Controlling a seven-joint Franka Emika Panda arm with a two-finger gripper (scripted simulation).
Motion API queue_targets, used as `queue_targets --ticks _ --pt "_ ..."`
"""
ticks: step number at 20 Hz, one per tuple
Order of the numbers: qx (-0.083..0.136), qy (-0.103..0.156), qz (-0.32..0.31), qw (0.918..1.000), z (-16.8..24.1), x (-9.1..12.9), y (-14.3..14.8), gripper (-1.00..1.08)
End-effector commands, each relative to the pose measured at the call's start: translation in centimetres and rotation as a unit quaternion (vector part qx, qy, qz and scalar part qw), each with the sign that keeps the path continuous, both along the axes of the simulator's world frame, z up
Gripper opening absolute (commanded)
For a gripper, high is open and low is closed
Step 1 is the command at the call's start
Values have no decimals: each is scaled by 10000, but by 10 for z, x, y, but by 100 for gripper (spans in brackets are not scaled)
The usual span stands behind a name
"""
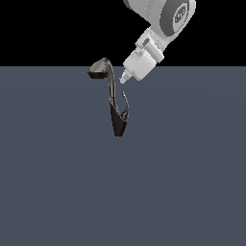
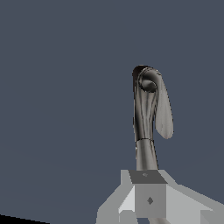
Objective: Turn on the faucet by rotating a designated handle.
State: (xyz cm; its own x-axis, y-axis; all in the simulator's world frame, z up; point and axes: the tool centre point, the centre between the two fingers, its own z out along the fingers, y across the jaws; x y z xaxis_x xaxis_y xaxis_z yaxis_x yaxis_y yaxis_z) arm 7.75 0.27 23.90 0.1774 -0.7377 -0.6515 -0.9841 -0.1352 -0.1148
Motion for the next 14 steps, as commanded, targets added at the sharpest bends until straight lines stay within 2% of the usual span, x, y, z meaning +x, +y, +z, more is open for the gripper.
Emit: queue_targets --ticks 1,8,14 --pt "104 168 -291 9994 -18 8 -5 -100" --pt "281 480 -801 9952 -53 20 -15 -100" --pt "327 566 -939 9934 -62 23 -18 -100"
